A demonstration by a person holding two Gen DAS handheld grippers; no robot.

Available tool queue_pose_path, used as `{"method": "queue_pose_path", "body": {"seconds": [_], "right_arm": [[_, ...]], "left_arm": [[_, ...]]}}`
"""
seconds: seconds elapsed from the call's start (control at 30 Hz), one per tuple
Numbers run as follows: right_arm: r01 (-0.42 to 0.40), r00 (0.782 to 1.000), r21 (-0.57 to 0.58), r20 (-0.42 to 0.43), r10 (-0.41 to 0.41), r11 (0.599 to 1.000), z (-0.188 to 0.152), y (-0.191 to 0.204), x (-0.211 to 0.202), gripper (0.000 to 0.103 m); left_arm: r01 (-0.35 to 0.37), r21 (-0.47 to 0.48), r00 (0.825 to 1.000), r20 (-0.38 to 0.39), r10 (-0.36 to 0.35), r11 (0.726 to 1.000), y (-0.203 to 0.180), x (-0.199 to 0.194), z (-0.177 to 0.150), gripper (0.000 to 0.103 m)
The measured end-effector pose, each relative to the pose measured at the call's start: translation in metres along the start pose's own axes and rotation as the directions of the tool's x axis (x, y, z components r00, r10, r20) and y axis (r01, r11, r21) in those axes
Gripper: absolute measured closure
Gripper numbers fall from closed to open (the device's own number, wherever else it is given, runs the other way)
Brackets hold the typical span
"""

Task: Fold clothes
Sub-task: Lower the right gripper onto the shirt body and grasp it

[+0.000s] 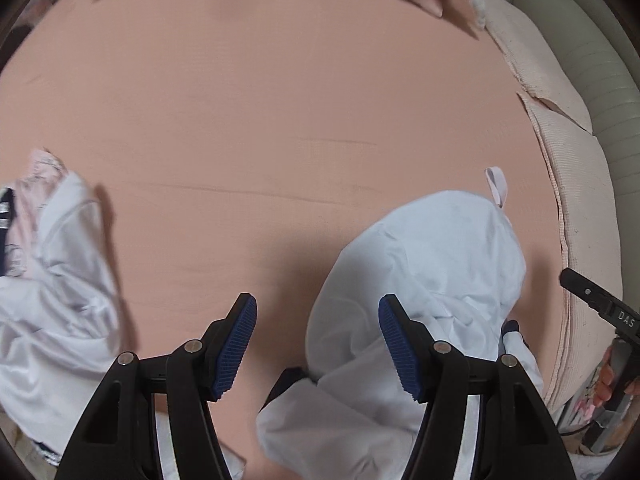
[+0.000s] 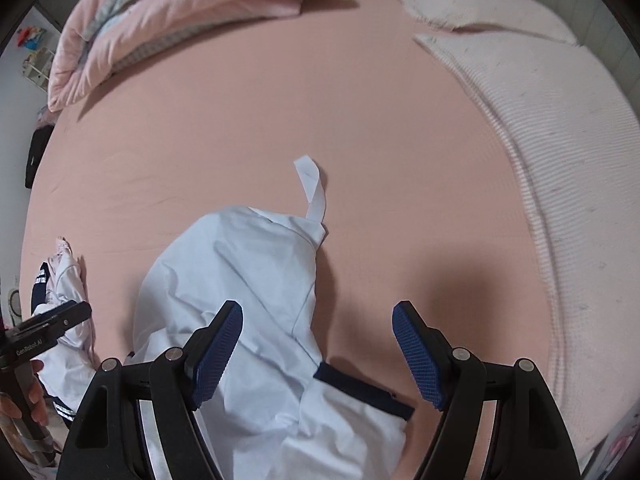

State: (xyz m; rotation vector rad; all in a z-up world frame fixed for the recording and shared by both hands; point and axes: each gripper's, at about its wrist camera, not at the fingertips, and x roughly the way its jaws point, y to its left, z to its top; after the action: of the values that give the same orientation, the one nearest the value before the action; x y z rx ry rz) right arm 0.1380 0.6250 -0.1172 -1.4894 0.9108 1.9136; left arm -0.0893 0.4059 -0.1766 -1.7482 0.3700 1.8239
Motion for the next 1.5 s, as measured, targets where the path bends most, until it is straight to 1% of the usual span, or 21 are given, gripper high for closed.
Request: {"method": "queue_pose_path", "body": {"seconds": [0.2,0.3,0.37,0.43,0.53,0.6,0.67,0.77,0.83,0.87,0.9,0.97,1.03,1.17,1.2,1.3,1.37,1.4,1.43,1.47,1.5], "right_arm": [[-0.06,0.994,0.074,-0.082,0.066,0.995,0.014,-0.017,0.045,0.026],[-0.121,0.987,0.127,-0.088,0.133,0.985,0.015,-0.023,0.057,0.026],[-0.143,0.982,0.126,-0.105,0.157,0.982,0.015,-0.02,0.064,0.026],[-0.151,0.978,0.11,-0.125,0.165,0.982,0.014,-0.015,0.072,0.026],[-0.129,0.979,0.095,-0.149,0.143,0.987,0.012,-0.01,0.085,0.026],[-0.13,0.977,0.109,-0.154,0.146,0.985,0.011,-0.01,0.092,0.026],[-0.137,0.975,0.132,-0.154,0.157,0.982,0.01,-0.011,0.097,0.026],[-0.134,0.977,0.151,-0.148,0.157,0.979,0.008,-0.012,0.101,0.026],[-0.129,0.979,0.152,-0.139,0.15,0.98,0.003,-0.01,0.1,0.026],[-0.126,0.98,0.159,-0.133,0.148,0.979,-0.001,-0.008,0.099,0.026],[-0.124,0.981,0.165,-0.128,0.146,0.978,-0.006,-0.007,0.098,0.026],[-0.12,0.982,0.172,-0.122,0.143,0.978,0.006,0.006,0.101,0.026],[-0.118,0.985,0.177,-0.103,0.138,0.977,0.005,0.009,0.099,0.026],[-0.081,0.994,0.154,-0.062,0.091,0.985,0.007,0.021,0.095,0.027],[-0.066,0.995,0.139,-0.062,0.075,0.988,0.007,0.026,0.094,0.029],[-0.032,0.997,0.09,-0.065,0.038,0.995,0.01,0.041,0.093,0.043],[-0.061,0.995,0.084,-0.069,0.066,0.995,0.015,0.047,0.092,0.064],[-0.085,0.993,0.09,-0.071,0.092,0.992,0.017,0.048,0.092,0.07],[-0.117,0.989,0.099,-0.08,0.125,0.988,0.019,0.049,0.093,0.082],[-0.142,0.984,0.11,-0.089,0.152,0.984,0.022,0.049,0.095,0.088],[-0.152,0.983,0.118,-0.088,0.163,0.981,0.024,0.049,0.096,0.088]], "left_arm": [[-0.004,-0.006,0.998,-0.068,0.004,1.0,-0.001,0.043,0.009,0.042],[0.005,-0.011,0.994,-0.11,-0.006,1.0,-0.001,0.061,0.007,0.042],[0.02,-0.021,0.991,-0.133,-0.022,1.0,0.0,0.072,0.006,0.042],[0.024,-0.028,0.991,-0.13,-0.027,0.999,0.0,0.078,0.004,0.042],[0.038,-0.042,0.994,-0.102,-0.042,0.998,0.001,0.077,0.003,0.042],[0.059,-0.054,0.995,-0.08,-0.063,0.997,0.001,0.076,0.001,0.042],[0.056,-0.047,0.997,-0.059,-0.059,0.997,-0.001,0.075,-0.003,0.042],[0.032,0.006,0.999,-0.028,-0.032,0.999,-0.008,0.075,-0.009,0.05],[0.005,0.042,1.0,-0.011,-0.005,0.999,-0.015,0.075,-0.014,0.061],[-0.004,0.055,1.0,-0.003,0.004,0.998,-0.017,0.075,-0.017,0.063],[-0.003,0.059,1.0,0.002,0.003,0.998,-0.019,0.075,-0.018,0.067],[-0.002,0.067,1.0,0.013,0.001,0.998,-0.023,0.075,-0.021,0.071],[0.002,0.076,1.0,0.023,-0.004,0.997,-0.027,0.075,-0.025,0.076],[0.041,0.104,0.998,0.039,-0.045,0.994,-0.032,0.075,-0.029,0.08],[0.05,0.115,0.998,0.043,-0.055,0.992,-0.033,0.075,-0.03,0.08],[0.058,0.143,0.995,0.071,-0.069,0.988,-0.033,0.076,-0.033,0.081],[0.071,0.145,0.992,0.092,-0.085,0.987,-0.031,0.075,-0.035,0.084],[0.085,0.144,0.99,0.099,-0.1,0.986,-0.029,0.074,-0.035,0.088],[0.108,0.138,0.987,0.1,-0.122,0.985,-0.027,0.072,-0.033,0.09],[0.133,0.123,0.985,0.098,-0.145,0.984,-0.023,0.071,-0.032,0.09],[0.157,0.102,0.982,0.091,-0.167,0.982,-0.021,0.071,-0.031,0.091]]}}
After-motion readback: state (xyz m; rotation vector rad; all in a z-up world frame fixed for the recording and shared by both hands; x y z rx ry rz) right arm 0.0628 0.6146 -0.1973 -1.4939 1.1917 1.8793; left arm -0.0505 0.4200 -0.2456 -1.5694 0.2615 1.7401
